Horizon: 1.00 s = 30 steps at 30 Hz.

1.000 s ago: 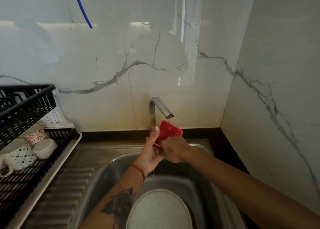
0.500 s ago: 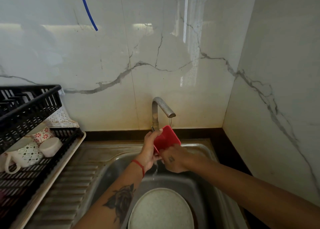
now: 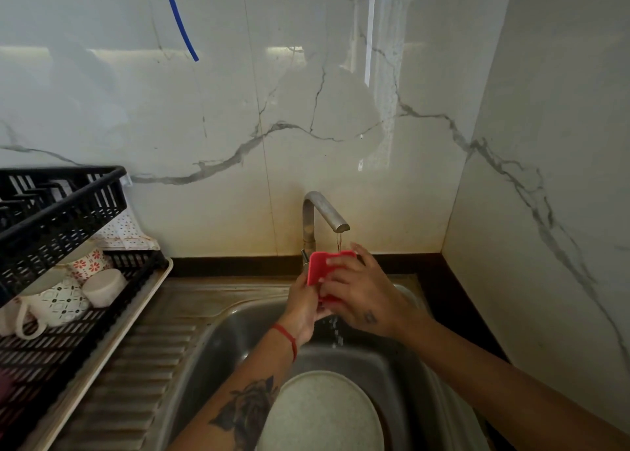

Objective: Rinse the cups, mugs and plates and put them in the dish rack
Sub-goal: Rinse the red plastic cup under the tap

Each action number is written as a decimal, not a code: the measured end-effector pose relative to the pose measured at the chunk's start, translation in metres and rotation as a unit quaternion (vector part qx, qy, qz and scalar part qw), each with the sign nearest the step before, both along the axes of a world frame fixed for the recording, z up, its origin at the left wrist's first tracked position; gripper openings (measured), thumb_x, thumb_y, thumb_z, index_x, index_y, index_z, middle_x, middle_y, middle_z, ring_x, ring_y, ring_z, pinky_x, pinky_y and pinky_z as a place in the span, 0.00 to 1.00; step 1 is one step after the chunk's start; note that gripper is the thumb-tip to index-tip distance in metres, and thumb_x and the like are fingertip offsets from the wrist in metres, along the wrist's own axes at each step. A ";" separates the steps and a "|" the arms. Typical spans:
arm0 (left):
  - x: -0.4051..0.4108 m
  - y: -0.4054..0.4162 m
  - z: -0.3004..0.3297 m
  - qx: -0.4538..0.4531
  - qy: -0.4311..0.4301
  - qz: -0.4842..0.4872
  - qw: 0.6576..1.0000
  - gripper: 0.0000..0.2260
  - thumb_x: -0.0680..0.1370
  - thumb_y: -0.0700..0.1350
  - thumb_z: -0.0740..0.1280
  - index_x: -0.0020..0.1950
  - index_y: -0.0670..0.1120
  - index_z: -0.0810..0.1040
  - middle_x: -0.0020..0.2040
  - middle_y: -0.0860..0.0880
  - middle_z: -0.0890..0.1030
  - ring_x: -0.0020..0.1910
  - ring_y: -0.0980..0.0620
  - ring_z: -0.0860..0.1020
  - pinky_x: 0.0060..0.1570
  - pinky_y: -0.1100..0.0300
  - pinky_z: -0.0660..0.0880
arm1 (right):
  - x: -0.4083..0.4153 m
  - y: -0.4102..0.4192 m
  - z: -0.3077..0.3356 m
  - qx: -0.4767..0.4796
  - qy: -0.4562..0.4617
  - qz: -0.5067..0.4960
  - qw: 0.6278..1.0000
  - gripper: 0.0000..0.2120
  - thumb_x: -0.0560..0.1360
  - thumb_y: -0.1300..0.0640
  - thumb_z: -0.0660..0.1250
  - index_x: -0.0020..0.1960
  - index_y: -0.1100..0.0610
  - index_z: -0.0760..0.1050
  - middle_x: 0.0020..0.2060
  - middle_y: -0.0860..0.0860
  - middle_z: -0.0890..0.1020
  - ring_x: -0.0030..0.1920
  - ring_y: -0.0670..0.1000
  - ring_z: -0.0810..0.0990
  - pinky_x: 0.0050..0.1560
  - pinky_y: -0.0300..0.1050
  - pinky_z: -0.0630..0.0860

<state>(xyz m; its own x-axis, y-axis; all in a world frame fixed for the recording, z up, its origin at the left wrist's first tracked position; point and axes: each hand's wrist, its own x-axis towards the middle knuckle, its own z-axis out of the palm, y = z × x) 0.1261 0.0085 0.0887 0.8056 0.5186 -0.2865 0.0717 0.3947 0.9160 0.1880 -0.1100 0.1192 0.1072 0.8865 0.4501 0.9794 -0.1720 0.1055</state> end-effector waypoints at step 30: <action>0.001 0.020 -0.006 0.008 -0.010 -0.133 0.991 0.17 0.79 0.46 0.64 0.68 0.47 0.70 0.60 0.43 0.79 0.59 0.42 0.78 0.60 0.46 0.75 | 0.032 0.011 0.003 -0.219 0.128 -0.221 0.942 0.48 0.70 0.33 0.65 0.78 0.52 0.43 0.69 0.57 0.67 0.68 0.57 0.67 0.70 0.54 0.59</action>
<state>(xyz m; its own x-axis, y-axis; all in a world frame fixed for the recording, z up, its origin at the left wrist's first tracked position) 0.1268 0.0283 0.0830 0.9195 0.2918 -0.2635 0.1536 0.3503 0.9240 0.2196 -0.0990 0.1224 0.5654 0.8239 -0.0384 0.8248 -0.5646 0.0306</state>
